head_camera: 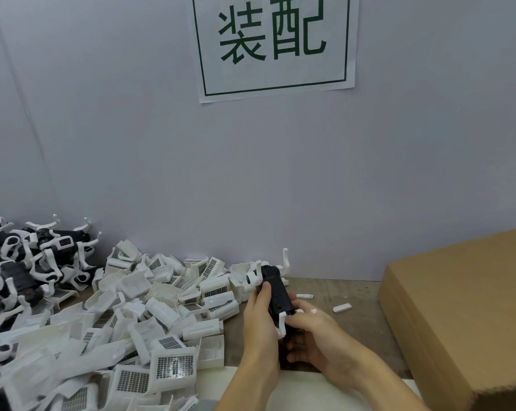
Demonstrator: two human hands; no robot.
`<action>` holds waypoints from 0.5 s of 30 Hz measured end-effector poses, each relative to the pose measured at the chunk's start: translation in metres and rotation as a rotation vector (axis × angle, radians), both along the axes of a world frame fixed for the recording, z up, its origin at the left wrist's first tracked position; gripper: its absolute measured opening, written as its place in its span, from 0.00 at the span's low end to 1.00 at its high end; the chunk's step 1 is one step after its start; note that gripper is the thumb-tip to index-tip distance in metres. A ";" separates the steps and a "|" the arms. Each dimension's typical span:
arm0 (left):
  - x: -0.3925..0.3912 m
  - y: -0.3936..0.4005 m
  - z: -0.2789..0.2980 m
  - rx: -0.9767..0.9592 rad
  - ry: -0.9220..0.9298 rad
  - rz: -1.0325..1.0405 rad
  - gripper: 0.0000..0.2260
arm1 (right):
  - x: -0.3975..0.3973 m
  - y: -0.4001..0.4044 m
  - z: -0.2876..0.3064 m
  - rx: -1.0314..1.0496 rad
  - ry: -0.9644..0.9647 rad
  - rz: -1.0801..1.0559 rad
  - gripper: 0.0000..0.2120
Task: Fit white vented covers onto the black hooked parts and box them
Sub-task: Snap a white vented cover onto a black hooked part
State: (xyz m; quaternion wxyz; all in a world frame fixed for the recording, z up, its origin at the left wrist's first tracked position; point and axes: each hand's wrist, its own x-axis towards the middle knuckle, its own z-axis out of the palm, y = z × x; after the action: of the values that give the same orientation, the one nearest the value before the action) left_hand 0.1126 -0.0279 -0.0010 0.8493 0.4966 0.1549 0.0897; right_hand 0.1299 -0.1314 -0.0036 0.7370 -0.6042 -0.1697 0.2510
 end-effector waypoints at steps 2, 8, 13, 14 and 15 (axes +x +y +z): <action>0.000 0.000 0.000 -0.023 0.005 0.004 0.22 | 0.000 0.000 0.001 -0.008 -0.007 0.017 0.16; -0.002 0.002 0.001 -0.110 0.022 -0.028 0.25 | 0.004 -0.001 -0.004 -0.024 -0.029 0.066 0.24; 0.001 0.003 -0.001 -0.086 0.016 -0.006 0.24 | 0.006 0.000 -0.005 -0.029 -0.017 0.055 0.25; 0.002 0.003 -0.001 -0.078 0.012 -0.001 0.23 | 0.006 0.001 -0.004 -0.031 -0.018 0.048 0.24; 0.002 0.002 -0.002 -0.072 0.009 0.002 0.23 | 0.006 0.001 -0.004 -0.033 -0.021 0.042 0.21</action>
State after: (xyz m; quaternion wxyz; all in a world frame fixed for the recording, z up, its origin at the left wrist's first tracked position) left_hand 0.1144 -0.0257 -0.0026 0.8659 0.4659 0.1623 0.0828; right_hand 0.1358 -0.1300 -0.0073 0.7195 -0.6153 -0.1860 0.2629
